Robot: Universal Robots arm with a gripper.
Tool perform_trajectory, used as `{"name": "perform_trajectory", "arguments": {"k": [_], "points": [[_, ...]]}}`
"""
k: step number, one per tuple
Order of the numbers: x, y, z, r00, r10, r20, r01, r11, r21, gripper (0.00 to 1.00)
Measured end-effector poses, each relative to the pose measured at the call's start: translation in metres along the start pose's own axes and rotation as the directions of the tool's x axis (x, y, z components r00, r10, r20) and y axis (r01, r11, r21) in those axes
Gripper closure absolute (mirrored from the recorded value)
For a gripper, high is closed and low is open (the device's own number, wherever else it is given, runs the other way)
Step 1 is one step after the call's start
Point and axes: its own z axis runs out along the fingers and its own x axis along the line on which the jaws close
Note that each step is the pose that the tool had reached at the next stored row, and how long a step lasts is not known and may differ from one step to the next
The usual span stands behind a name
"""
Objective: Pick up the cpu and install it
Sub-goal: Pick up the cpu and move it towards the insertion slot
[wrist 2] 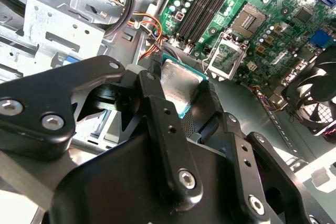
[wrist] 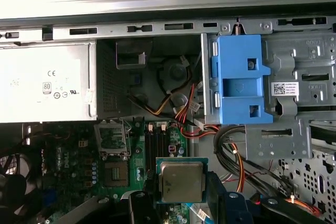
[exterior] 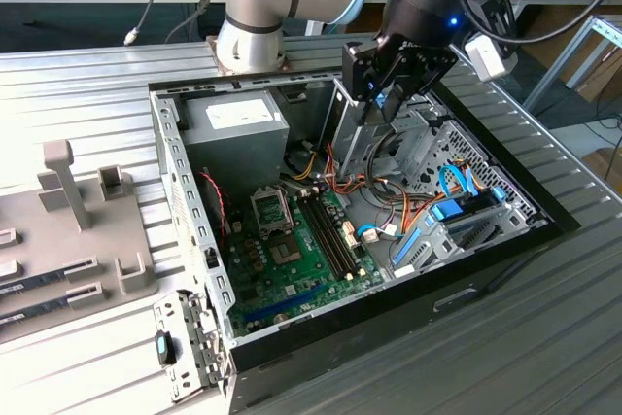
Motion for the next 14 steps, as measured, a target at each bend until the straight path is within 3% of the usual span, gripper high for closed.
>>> {"name": "perform_trajectory", "arguments": {"k": [14], "points": [[-0.0004,-0.0104,0.0008,1.0,0.0,0.0,0.0,1.0,0.0,0.53]]}}
